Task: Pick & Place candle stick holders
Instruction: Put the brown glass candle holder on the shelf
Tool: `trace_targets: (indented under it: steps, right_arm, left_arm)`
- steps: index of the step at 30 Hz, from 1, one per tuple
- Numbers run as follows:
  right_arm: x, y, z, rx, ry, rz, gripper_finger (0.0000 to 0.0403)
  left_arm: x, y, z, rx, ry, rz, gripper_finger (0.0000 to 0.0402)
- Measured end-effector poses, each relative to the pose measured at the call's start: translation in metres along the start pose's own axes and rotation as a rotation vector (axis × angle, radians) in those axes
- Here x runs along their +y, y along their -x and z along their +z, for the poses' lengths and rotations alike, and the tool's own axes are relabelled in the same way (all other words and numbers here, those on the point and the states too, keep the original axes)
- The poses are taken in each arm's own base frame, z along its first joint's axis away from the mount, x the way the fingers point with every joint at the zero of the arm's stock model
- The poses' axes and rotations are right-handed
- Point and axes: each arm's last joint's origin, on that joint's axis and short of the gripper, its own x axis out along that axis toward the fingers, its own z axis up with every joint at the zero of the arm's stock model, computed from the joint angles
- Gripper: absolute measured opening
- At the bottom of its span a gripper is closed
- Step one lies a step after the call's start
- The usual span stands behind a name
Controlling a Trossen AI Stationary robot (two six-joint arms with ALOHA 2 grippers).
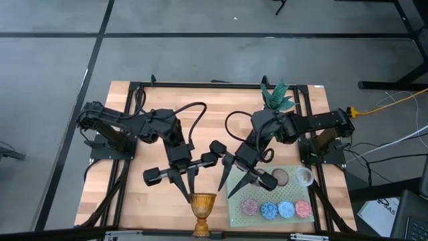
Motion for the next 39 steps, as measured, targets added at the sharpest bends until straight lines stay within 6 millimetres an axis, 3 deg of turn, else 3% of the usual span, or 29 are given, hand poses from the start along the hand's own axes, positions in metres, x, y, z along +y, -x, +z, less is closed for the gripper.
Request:
trace_targets:
  steps: [14,24,29,35,39]
  right_arm:
    - [-0.007,0.005,0.002,-0.019,0.013,-0.063,0.0132]
    - [-0.008,0.005,0.003,-0.024,0.024,-0.094,0.0179]
    - [-0.008,0.005,0.004,-0.021,0.198,-0.117,0.0174]
    - [0.0,-0.005,0.005,0.024,0.507,-0.289,0.0154]
    - [0.002,-0.007,0.009,0.008,0.617,-0.33,0.0149]
  left_arm:
    - [0.004,0.006,0.004,-0.022,-0.031,0.02,0.0017]
    - [0.005,0.013,0.008,-0.018,-0.008,-0.01,0.0017]
    - [0.003,0.013,0.014,-0.061,-0.062,-0.022,0.0017]
    - [-0.002,0.015,0.025,-0.142,-0.133,-0.037,0.0018]
    - [-0.004,0.016,0.03,-0.183,-0.142,-0.033,0.0018]
